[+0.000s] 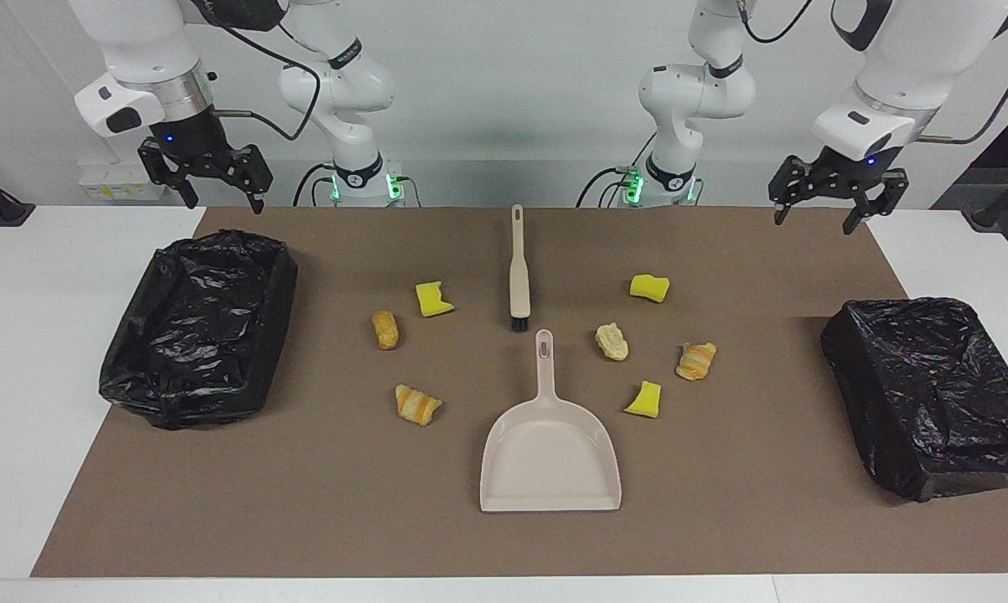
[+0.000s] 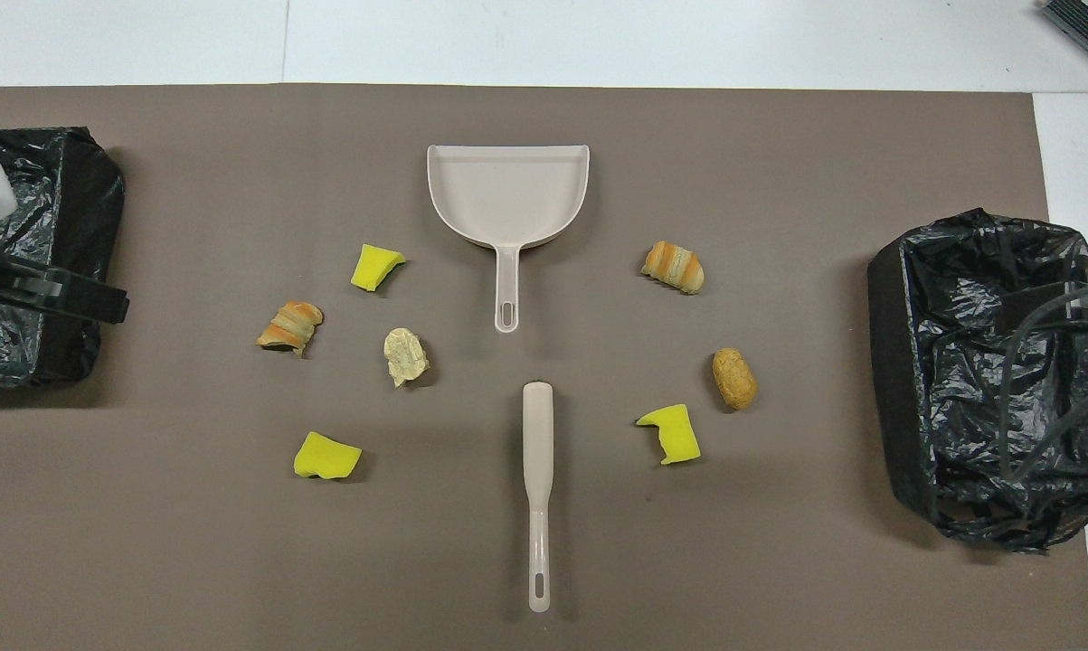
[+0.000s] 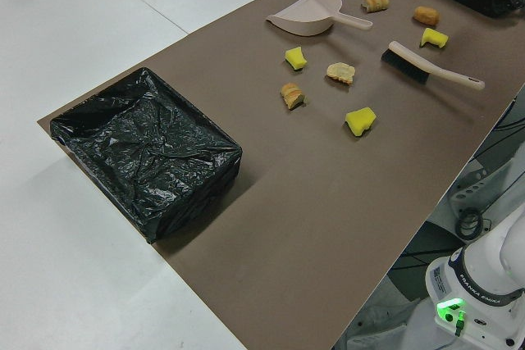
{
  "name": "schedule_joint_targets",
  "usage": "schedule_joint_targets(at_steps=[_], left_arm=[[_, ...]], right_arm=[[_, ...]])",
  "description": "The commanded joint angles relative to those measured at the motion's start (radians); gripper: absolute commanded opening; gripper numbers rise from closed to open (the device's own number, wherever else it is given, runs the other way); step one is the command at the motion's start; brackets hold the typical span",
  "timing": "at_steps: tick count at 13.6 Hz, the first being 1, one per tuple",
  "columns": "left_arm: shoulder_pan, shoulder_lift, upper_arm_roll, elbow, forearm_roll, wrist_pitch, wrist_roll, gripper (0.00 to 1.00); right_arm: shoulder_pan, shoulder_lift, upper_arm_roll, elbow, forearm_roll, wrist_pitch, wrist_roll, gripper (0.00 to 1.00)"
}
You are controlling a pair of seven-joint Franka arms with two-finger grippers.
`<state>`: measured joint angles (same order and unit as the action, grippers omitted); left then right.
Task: Sweep and dump trash in bin
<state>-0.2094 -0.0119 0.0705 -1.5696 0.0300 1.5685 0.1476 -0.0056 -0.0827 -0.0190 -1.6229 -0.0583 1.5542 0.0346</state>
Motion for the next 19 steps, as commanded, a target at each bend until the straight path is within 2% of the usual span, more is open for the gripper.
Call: schedule_joint_targets(at_steps=[1,5,8,10,11,13,14,15,17,19], left_arm=[[-0.094,-0.046,0.006,-0.137,-0.01,0.114,-0.115,1.0],[-0.224,-0.079,0.006,-0.294,-0.064,0.232,-0.212,1.0],[-0.316,-0.14,0.006,-0.449,-0.064,0.361,-0.305,1.0],[-0.39,-0.152,0.006,-0.527,-0.064,0.439,-0.383,1.0],[-0.424,-0.149,0.006,-0.544,-0.064,0.461,-0.414,1.0],[-0.494,-0.149,0.006,-0.588,-0.064,0.498,-0.474,1.0],[-0.551,-0.142,0.006,-0.618,-0.064,0.533,-0.518,1.0],[-0.599,-0.132,0.006,-0.659,-0.064,0.594,-0.57,1.0],[-0.677,-0.135,0.005,-0.76,-0.062,0.752,-0.653,1.0],[-0.751,-0.129,0.005,-0.789,-0.061,0.789,-0.727,1.0]], right_arm=[[0.013,-0.005,0.005,-0.006,0.028,0.027,-0.03,1.0],[0.022,0.075,0.007,0.033,0.029,0.041,-0.032,1.0],[0.061,0.249,0.007,0.222,0.048,0.047,0.023,1.0],[0.093,0.325,0.008,0.284,0.048,0.119,0.06,1.0],[0.107,0.34,0.008,0.282,0.048,0.16,0.086,1.0],[0.134,0.366,0.014,0.273,0.07,0.207,0.254,1.0],[0.124,0.367,0.014,0.243,0.157,0.248,0.287,1.0],[0.107,0.345,0.011,0.186,0.211,0.271,0.284,1.0],[0.098,0.316,0.011,0.122,0.203,0.317,0.202,1.0],[0.104,0.323,0.01,0.13,0.192,0.352,0.13,1.0]])
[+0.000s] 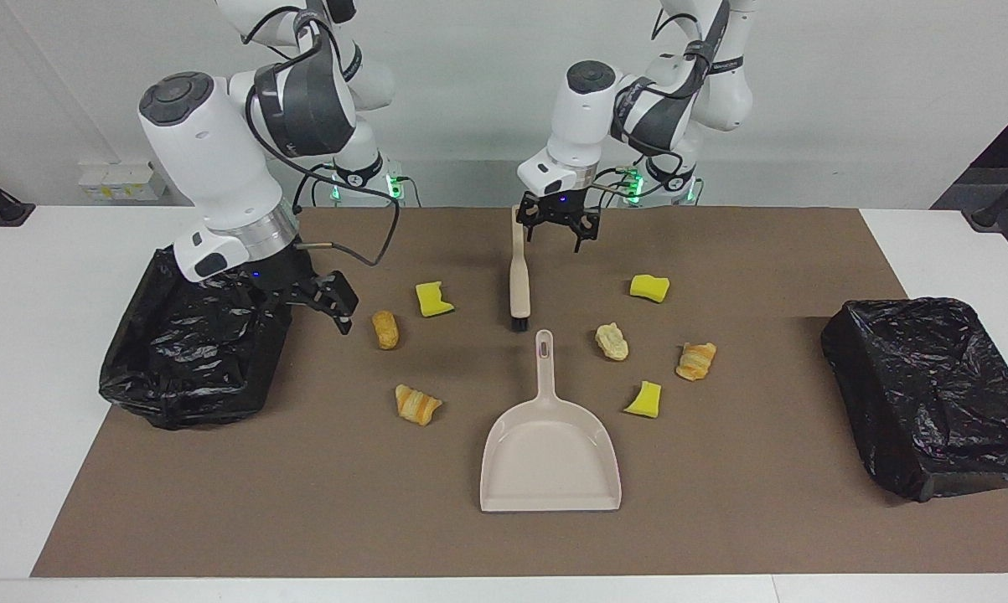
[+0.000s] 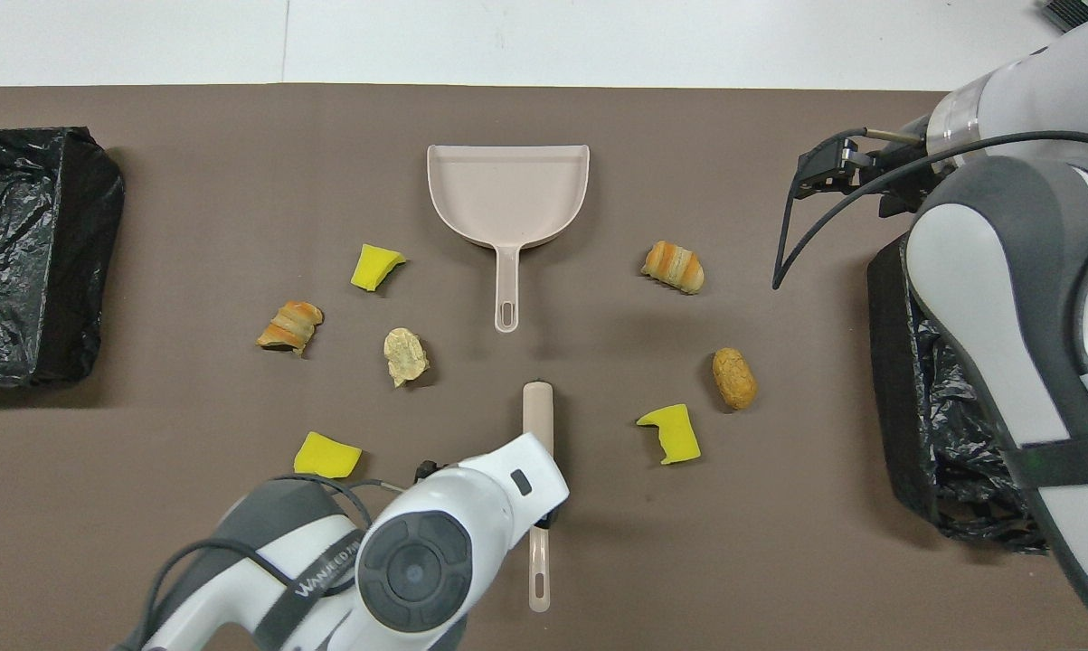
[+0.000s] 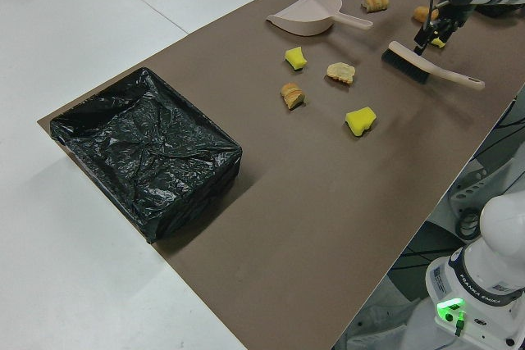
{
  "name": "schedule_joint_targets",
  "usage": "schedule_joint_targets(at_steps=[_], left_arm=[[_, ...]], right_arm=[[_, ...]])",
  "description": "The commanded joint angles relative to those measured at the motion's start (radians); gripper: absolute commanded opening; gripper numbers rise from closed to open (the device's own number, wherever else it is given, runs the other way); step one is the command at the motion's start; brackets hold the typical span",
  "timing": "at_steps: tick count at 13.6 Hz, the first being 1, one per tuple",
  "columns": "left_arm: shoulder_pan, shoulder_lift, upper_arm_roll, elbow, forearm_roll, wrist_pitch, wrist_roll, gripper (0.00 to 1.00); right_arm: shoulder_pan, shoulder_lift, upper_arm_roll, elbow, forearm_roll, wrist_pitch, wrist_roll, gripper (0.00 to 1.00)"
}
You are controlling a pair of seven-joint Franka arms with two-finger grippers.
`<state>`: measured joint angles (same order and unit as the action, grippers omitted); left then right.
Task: Sweep and dump trash in bin
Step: 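Grasp the brush with the left gripper while the right gripper lifts the dustpan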
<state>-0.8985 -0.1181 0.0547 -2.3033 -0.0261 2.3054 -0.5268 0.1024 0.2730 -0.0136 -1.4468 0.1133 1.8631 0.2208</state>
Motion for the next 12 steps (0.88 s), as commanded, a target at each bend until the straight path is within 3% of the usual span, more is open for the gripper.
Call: schedule_joint_targets(at_steps=[1,4,8,10,11,12], left_arm=[[-0.106,-0.025,0.019,-0.094,-0.003,0.078,-0.076,1.0],[-0.18,-0.026,0.016,-0.186,0.008,0.224,-0.176,1.0],[-0.189,-0.022,0.014,-0.214,0.017,0.281,-0.182,1.0],[-0.189,-0.022,0.014,-0.214,0.017,0.284,-0.185,0.83],[-0.189,-0.022,0.013,-0.214,0.017,0.282,-0.191,0.7],[-0.189,-0.022,0.011,-0.214,0.017,0.282,-0.203,0.48]], right_arm=[[0.002,-0.028,0.003,-0.029,-0.004,0.022,-0.058,1.0],[0.063,0.069,0.001,0.099,-0.08,-0.027,-0.038,1.0],[0.141,0.189,0.001,0.232,-0.089,-0.019,0.067,1.0],[0.206,0.193,0.003,0.229,-0.118,-0.018,0.096,1.0],[0.239,0.202,0.004,0.227,-0.147,-0.016,0.139,1.0],[0.265,0.219,0.004,0.229,-0.159,-0.013,0.185,1.0]])
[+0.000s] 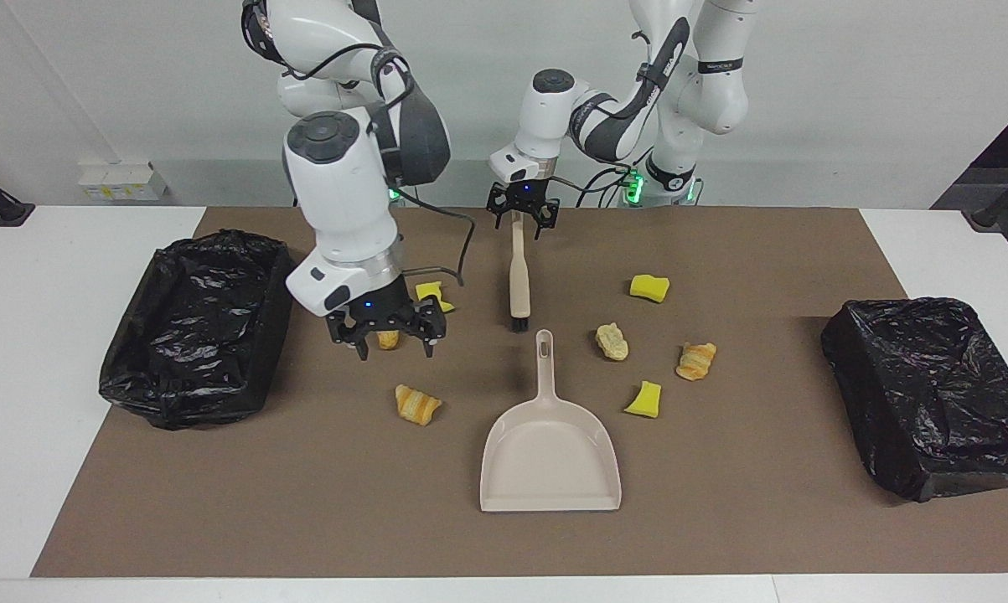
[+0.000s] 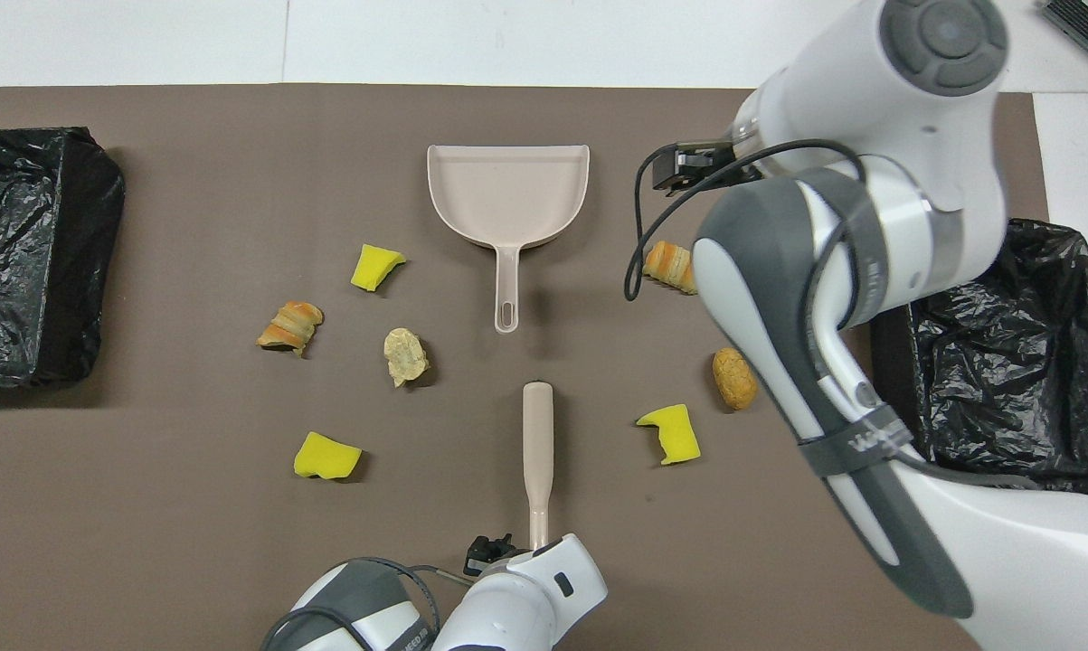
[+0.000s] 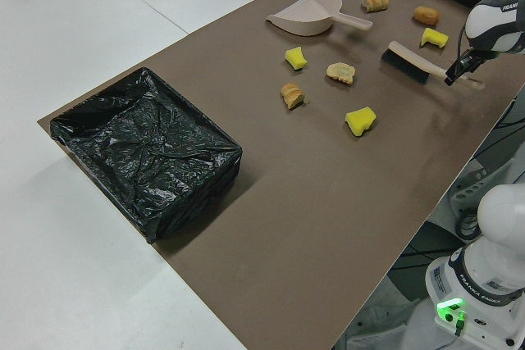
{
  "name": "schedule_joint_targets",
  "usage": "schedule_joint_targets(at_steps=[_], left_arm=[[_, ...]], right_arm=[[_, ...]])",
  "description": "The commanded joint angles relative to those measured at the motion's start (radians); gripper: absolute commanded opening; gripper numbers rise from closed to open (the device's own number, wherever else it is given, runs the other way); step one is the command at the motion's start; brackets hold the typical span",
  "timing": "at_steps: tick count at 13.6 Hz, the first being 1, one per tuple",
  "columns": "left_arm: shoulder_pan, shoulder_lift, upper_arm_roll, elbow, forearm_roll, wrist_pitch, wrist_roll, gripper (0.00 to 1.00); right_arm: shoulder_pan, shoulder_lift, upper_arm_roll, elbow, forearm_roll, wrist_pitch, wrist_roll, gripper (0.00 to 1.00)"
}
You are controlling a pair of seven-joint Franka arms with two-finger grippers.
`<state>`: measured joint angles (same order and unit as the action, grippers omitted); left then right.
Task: Sweep and dump trash in bin
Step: 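Grasp the brush with the left gripper while the right gripper lifts the dustpan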
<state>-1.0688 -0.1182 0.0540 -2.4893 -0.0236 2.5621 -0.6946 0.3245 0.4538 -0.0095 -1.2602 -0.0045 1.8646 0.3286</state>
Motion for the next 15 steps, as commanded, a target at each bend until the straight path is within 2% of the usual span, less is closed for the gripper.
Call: schedule_joint_targets(at_steps=[1,2,4,6,9,11,15], left_arm=[[-0.019,-0.021,0.012,-0.028,0.016,0.026,-0.033,0.19],[-0.019,-0.021,0.012,-0.028,0.016,0.026,-0.031,0.09],[-0.019,-0.018,0.009,-0.028,0.016,0.018,-0.033,0.09],[-0.019,-0.015,0.012,-0.028,0.016,0.01,-0.042,0.0],[0.001,-0.038,0.018,-0.011,0.016,-0.068,-0.039,0.0],[0.048,-0.102,0.018,0.009,0.016,-0.181,-0.036,0.0],[0.141,-0.326,0.015,0.0,0.097,-0.504,-0.033,0.0]], right_arm=[[0.057,0.046,0.0,0.042,-0.043,-0.007,0.101,1.0],[0.06,0.048,0.003,0.036,-0.046,-0.007,0.101,1.0],[0.083,0.071,0.006,0.035,-0.049,0.005,0.112,1.0],[0.116,0.101,0.006,0.036,-0.048,0.025,0.171,1.0],[0.177,0.172,0.008,0.042,-0.046,0.105,0.312,1.0],[0.205,0.2,0.013,0.044,-0.04,0.128,0.359,1.0],[0.244,0.233,0.019,0.035,-0.034,0.133,0.406,1.0]])
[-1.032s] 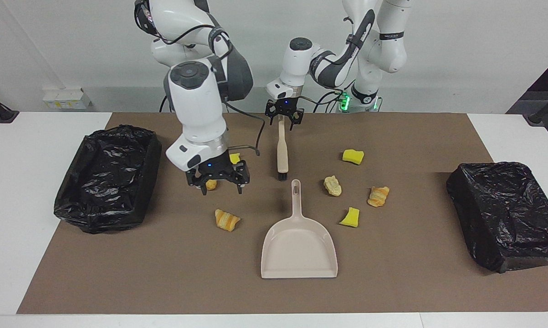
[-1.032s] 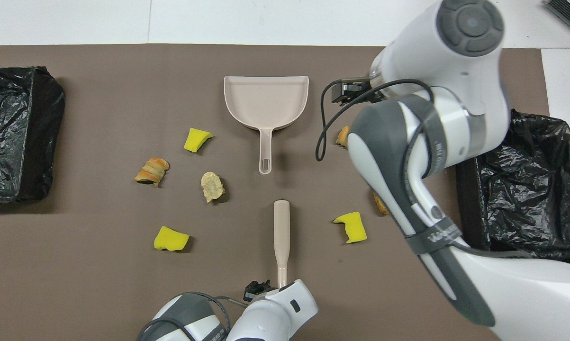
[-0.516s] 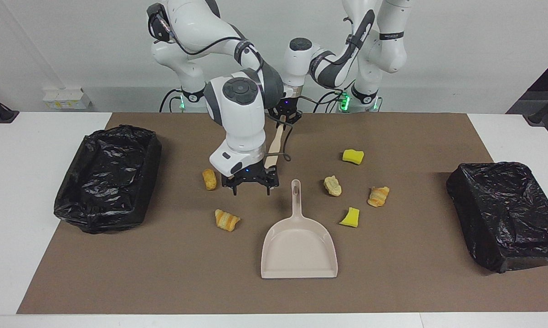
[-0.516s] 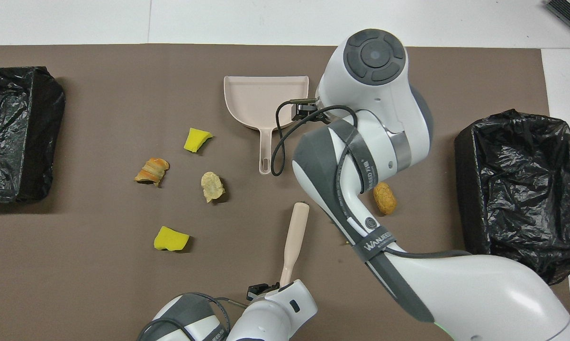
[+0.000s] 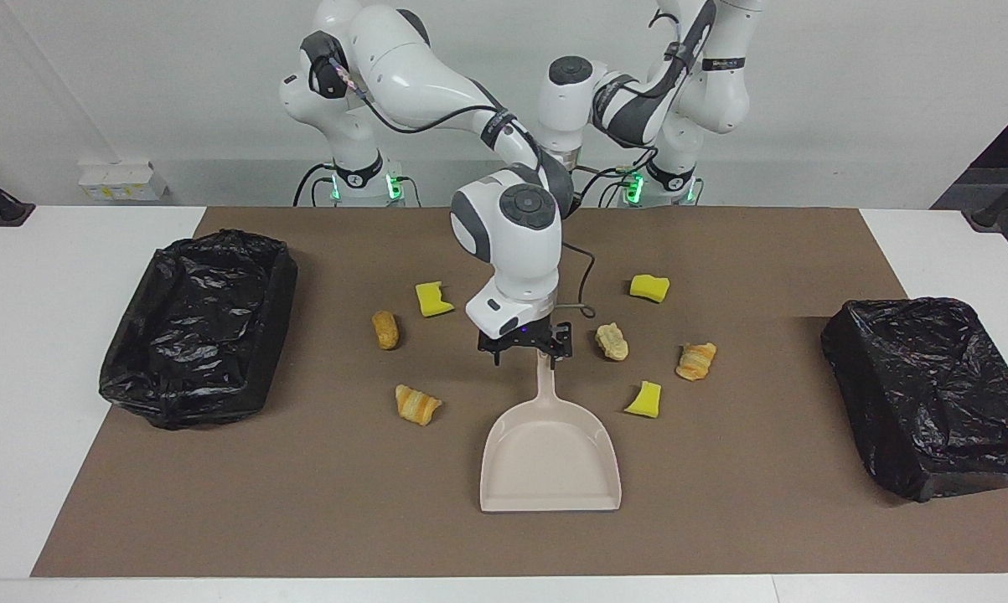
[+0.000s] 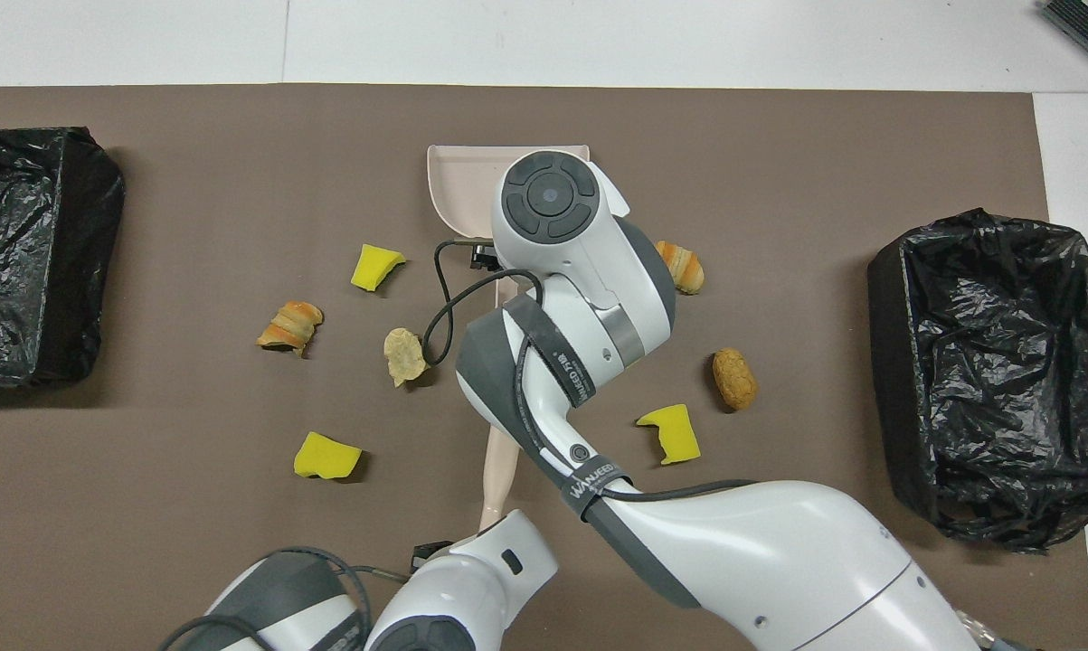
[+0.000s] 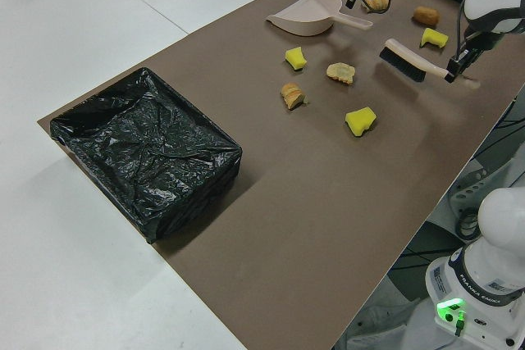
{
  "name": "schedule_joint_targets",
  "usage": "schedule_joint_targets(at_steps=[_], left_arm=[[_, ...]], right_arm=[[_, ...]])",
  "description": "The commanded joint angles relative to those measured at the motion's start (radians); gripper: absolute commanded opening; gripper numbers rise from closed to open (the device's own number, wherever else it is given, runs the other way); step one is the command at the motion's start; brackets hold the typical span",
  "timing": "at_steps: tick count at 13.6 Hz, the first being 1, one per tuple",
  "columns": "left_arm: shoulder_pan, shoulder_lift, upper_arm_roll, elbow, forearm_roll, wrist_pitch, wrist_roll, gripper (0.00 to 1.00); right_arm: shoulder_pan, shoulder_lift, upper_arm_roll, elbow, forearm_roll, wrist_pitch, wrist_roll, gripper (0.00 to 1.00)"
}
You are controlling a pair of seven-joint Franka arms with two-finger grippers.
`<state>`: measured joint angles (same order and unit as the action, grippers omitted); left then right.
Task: Sweep and dump trash in bin
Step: 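Grasp the brush with the left gripper while the right gripper lifts the dustpan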
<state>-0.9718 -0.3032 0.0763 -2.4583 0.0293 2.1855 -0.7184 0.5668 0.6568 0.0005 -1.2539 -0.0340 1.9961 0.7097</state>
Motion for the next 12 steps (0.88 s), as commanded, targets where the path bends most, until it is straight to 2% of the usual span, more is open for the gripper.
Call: schedule_joint_targets(at_steps=[1,4,7,8,10,12], left_arm=[[0.071,-0.186,-0.007,-0.033,0.06,-0.186,-0.006,0.0],[0.207,-0.26,-0.006,-0.03,0.086,-0.266,0.043,0.0],[0.414,-0.257,-0.004,-0.021,0.086,-0.248,0.207,0.0],[0.48,-0.251,0.0,-0.022,0.086,-0.219,0.276,0.0],[0.637,-0.209,0.002,-0.005,0.083,-0.172,0.44,0.0],[0.726,-0.136,0.003,0.054,0.072,-0.171,0.571,0.0]], right_arm=[[0.004,0.035,0.009,0.024,-0.003,0.012,0.024,1.0],[0.005,0.056,0.009,0.017,0.003,0.05,0.024,1.0],[0.01,0.073,0.009,0.017,0.003,0.084,0.014,0.99],[0.01,0.072,0.009,0.017,0.002,0.084,0.011,0.89],[0.01,0.073,0.009,0.017,-0.003,0.082,0.007,0.47],[0.009,0.072,0.007,0.022,-0.006,0.079,-0.003,0.24]])
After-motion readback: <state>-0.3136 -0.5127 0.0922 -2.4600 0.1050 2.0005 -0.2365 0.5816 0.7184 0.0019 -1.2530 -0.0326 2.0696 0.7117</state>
